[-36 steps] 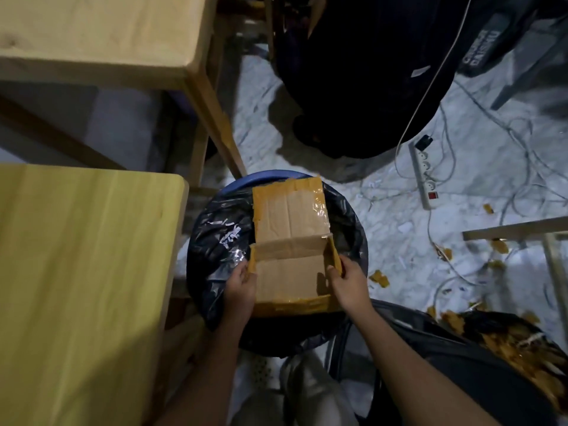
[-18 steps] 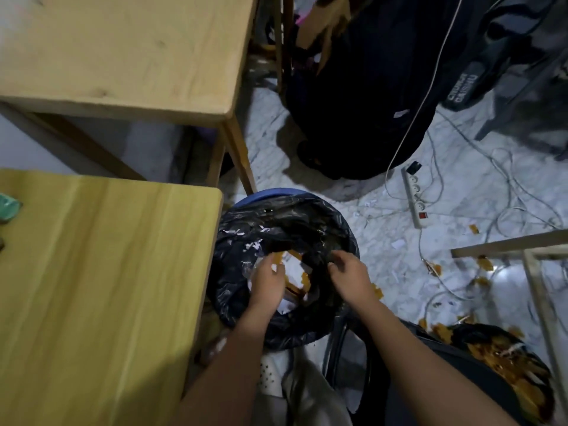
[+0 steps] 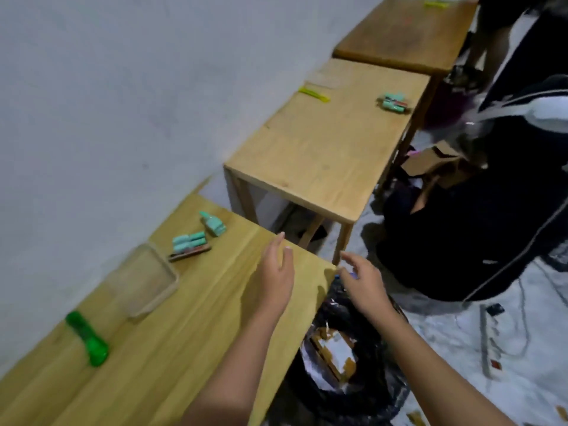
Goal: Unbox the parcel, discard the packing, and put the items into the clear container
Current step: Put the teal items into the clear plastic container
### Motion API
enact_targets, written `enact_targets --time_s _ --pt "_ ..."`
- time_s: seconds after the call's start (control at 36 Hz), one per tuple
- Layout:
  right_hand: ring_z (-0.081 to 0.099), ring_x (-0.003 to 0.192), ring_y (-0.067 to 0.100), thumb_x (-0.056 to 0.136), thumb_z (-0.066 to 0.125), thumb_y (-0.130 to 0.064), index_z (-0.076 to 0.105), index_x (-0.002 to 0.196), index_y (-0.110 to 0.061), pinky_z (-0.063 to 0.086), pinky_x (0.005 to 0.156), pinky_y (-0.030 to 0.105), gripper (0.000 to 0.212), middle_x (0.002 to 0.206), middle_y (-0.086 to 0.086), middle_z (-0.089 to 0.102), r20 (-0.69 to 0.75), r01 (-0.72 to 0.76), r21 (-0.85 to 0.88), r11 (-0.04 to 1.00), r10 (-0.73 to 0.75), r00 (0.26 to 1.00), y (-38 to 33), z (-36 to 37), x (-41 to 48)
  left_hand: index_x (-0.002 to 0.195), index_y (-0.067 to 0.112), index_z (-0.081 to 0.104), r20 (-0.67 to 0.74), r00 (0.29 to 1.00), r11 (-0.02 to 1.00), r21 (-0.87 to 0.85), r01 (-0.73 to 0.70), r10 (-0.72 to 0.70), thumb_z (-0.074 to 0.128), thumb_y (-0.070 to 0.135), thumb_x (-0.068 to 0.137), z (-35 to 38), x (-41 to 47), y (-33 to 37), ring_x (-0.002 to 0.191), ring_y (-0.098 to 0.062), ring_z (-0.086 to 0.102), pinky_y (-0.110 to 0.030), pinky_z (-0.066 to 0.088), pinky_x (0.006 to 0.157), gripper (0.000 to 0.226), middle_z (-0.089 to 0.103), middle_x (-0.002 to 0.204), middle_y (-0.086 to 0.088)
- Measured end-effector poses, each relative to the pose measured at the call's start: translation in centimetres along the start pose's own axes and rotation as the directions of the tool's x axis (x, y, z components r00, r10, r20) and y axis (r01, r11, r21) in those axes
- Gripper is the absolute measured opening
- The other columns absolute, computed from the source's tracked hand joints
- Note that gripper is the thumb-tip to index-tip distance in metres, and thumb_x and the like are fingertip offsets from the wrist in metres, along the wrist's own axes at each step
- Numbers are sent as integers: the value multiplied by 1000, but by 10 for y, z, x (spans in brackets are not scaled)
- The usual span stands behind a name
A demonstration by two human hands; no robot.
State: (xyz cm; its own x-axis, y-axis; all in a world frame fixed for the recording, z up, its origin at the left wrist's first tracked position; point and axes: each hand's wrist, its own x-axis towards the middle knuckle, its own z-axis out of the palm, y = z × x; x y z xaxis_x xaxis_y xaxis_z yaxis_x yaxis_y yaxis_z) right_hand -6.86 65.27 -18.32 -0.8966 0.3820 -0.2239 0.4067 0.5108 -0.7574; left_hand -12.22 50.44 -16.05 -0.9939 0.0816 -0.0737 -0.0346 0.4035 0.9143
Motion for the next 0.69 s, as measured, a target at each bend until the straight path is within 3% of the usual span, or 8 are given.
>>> enact_targets --time_s 0.06,0.14,0.25,0.36,0.5,0.58,0.69 --pt "45 127 22 93 50 -21 48 132 -13 37 104 36 39 136 6 50 80 91 -18 996 -89 993 -26 23 10 133 11 44 -221 975 999 34 41 -33 41 24 96 -44 12 -14 130 -18 39 -21 27 103 39 44 140 -5" --pt "42 129 18 94 49 -26 40 137 -16 36 103 32 45 141 3 45 205 200 -33 979 -189 960 -61 58 26 131 4 43 -517 854 991 76 111 -56 43 17 95 -109 29 -45 128 -26 41 -26 27 105 39 46 137 -15" --pt "34 134 21 90 55 -28 32 141 -17 30 104 27 57 146 6 35 326 313 -23 949 -289 900 -100 114 49 135 0 36 -703 680 936 57 346 -209 43 18 93 -183 36 -102 132 -33 36 -40 27 111 46 38 142 -21" --pt "19 142 21 82 64 -40 18 146 -22 28 111 38 81 155 2 14 367 360 -65 931 -313 876 -130 169 76 137 -2 31 -678 686 904 73 421 -265 43 23 94 -220 35 -160 133 -37 33 -42 24 113 51 36 142 -25" --pt "3 145 26 69 71 -55 11 147 -28 18 115 42 102 157 8 2 405 486 -217 846 -375 834 -150 213 111 144 9 23 -578 734 915 -58 400 -357 36 34 96 -221 46 -194 141 -25 24 -39 20 117 55 25 152 -12" --pt "4 144 30 65 67 -64 14 147 -31 18 116 46 103 157 6 5 460 563 -299 771 -401 792 -155 229 121 146 17 18 -524 749 914 -229 335 -406 34 26 98 -214 48 -195 142 -15 19 -37 17 118 51 19 155 -3" --pt "19 138 31 71 59 -66 24 142 -34 26 110 47 86 153 5 19 514 711 -450 540 -495 701 -161 248 127 145 19 19 -539 718 891 -359 277 -440 33 15 99 -207 50 -190 141 -14 21 -36 22 117 49 19 155 0"
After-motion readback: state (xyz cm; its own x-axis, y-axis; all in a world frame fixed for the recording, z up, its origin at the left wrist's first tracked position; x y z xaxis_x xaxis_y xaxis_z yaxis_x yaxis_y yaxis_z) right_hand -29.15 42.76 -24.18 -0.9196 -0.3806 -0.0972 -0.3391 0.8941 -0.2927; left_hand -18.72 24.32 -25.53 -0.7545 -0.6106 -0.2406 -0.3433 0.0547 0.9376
